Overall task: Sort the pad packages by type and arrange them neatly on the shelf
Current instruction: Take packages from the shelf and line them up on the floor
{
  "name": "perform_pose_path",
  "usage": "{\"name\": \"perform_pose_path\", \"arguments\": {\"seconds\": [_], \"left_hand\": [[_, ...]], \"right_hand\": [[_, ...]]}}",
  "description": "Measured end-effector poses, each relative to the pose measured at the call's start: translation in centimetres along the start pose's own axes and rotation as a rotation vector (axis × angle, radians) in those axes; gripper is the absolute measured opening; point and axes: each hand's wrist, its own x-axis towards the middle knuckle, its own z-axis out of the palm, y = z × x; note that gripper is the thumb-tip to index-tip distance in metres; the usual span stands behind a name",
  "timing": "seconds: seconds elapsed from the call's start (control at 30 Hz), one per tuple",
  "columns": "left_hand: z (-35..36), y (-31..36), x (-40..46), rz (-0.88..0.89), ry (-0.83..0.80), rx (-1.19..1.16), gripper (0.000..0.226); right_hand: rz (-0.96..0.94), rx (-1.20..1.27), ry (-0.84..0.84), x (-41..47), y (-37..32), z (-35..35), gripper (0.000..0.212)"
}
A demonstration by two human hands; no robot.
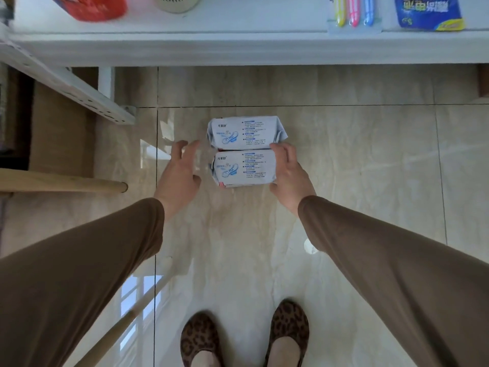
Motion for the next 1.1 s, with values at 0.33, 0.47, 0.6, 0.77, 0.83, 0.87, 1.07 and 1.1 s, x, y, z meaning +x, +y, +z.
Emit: {"name": "perform_pose_path", "arguments": {"seconds": [0.33,0.47,0.6,0.77,0.83,0.87,1.07,1.1], "left_hand": [[-5.9,7.4,-10.1,-0.042,-0.065,0.087,0.057],[-12.2,14.4,-15.4,0.023,-0.017,0.079,0.048],[-20.2,22.3,-20.3,0.078,0.004,0.134,0.05],[-30.8,32.7,-26.3,0.156,0.019,0.229,0.051],[-34.5,36.7,-29.0,0.185,0.035,0.217,0.052],[-36.2,38.6,-30.2,0.201,0.044,0.205,0.053],[-43.8,48.2,-35.0,0.315,0.119,0.182,0.051],[-44.8,49.6,-35.1,0.335,0.138,0.187,0.051]], "right_hand": [[0.059,-0.002,-0.025,-10.4,-3.4,-9.8,0.06],[0.032,-0.032,-0.001,-16.7,-6.5,-18.1,0.054],[0.036,-0.036,0.038,-23.1,-10.6,-27.7,0.057],[0.035,-0.086,0.086,-31.5,-15.9,-39.9,0.061],[0.034,-0.077,0.127,-35.0,-18.0,-44.5,0.061],[0.03,-0.073,0.152,-36.6,-18.9,-46.7,0.06],[-0.04,-0.116,0.304,-43.0,-21.9,-58.1,0.055],[-0.047,-0.121,0.332,-43.4,-22.1,-59.8,0.054]]}}
